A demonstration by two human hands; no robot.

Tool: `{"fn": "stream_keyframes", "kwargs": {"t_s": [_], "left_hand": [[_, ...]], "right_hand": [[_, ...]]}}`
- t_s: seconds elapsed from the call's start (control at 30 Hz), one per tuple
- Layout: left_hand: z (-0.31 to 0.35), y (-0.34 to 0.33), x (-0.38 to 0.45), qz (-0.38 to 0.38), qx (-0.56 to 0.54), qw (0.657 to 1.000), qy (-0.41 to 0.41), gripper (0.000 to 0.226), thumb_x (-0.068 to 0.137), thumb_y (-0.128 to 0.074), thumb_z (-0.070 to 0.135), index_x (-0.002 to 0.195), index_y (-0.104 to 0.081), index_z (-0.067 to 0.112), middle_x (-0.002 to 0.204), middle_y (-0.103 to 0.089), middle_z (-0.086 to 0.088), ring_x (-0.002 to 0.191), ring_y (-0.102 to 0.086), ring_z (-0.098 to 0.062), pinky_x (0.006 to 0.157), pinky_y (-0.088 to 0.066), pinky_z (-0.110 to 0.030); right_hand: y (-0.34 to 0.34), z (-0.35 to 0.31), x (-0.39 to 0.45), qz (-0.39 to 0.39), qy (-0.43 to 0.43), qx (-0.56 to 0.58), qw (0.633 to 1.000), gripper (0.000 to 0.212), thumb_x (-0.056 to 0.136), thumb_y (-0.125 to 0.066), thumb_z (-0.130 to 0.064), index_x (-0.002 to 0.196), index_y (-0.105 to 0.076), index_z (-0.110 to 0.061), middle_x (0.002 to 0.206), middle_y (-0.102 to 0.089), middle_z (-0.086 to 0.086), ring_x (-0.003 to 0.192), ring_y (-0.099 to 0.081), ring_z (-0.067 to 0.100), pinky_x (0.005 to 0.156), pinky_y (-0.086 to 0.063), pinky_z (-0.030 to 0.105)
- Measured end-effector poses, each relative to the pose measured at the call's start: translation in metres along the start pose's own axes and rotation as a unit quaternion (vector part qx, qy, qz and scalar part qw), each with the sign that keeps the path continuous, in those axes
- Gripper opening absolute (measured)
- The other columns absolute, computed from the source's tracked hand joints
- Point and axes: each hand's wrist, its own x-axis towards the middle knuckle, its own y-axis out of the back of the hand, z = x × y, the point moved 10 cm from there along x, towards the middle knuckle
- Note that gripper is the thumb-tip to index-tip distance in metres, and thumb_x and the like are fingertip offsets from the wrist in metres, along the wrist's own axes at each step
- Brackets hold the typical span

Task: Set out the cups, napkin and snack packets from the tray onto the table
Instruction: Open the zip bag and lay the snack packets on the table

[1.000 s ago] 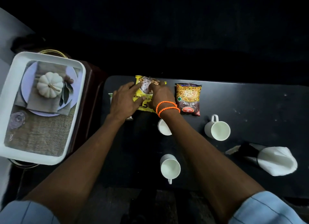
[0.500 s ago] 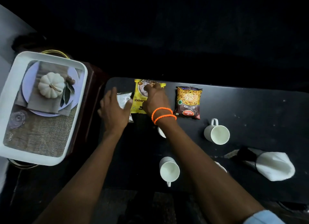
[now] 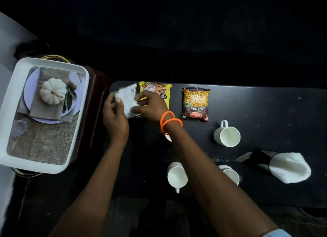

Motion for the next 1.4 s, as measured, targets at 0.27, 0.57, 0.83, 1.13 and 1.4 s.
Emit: {"fn": "stream_keyframes", "kwargs": {"t_s": [0.27, 0.57, 0.83, 1.13, 1.4], "left_hand": [[0.081, -0.138, -0.048, -0.197, -0.054, 0.977, -0.056, 0.046, 0.103, -0.062, 0.015, 0.148, -0.052, 0.019, 0.126, -0.065, -0.009, 0.106, -0.068, -0.018, 0.085, -0.057, -0.027], [0.089, -0.247, -0.092, -0.328, 0.246, 0.887, -0.211, 0.037, 0.094, -0.068, 0.013, 0.129, -0.071, 0.022, 0.126, -0.064, -0.006, 0.118, -0.064, -0.025, 0.103, -0.051, -0.037], [0.088, -0.271, -0.111, -0.377, 0.375, 0.786, -0.316, 0.051, 0.091, -0.076, 0.037, 0.140, -0.064, 0.032, 0.153, -0.049, -0.002, 0.145, -0.037, -0.027, 0.115, -0.031, -0.051], [0.060, -0.266, -0.111, -0.483, 0.473, 0.683, -0.276, 0.086, 0.084, -0.085, 0.033, 0.158, -0.041, 0.035, 0.171, -0.028, -0.001, 0.156, -0.023, -0.030, 0.123, -0.029, -0.057], [0.064, -0.270, -0.118, -0.436, 0.434, 0.730, -0.296, 0.083, 0.085, -0.084, 0.033, 0.158, -0.043, 0.034, 0.167, -0.036, -0.004, 0.152, -0.029, -0.030, 0.120, -0.036, -0.050]], "right_hand": [[0.158, 0.016, -0.021, 0.140, -0.027, 0.153, 0.978, 0.062, 0.062, -0.095, -0.002, 0.115, -0.063, -0.001, 0.108, -0.074, 0.021, 0.098, -0.073, 0.035, 0.090, -0.061, 0.047], [0.337, 0.035, -0.082, 0.365, 0.026, -0.279, 0.888, 0.052, 0.069, -0.081, -0.012, 0.120, -0.070, -0.016, 0.115, -0.062, 0.013, 0.101, -0.060, 0.029, 0.081, -0.049, 0.031], [0.313, 0.097, -0.079, 0.176, -0.025, -0.385, 0.906, 0.051, 0.074, -0.087, -0.032, 0.120, -0.073, -0.015, 0.113, -0.070, 0.020, 0.100, -0.067, 0.041, 0.082, -0.056, 0.043], [0.325, 0.112, -0.059, 0.055, -0.034, -0.432, 0.900, 0.092, 0.076, -0.084, -0.006, 0.154, -0.043, -0.035, 0.166, -0.029, 0.009, 0.145, -0.041, 0.038, 0.116, -0.042, 0.047], [0.303, 0.130, -0.074, 0.178, -0.059, -0.347, 0.919, 0.087, 0.077, -0.087, -0.016, 0.152, -0.045, -0.030, 0.155, -0.041, 0.016, 0.132, -0.053, 0.042, 0.107, -0.050, 0.048]]}}
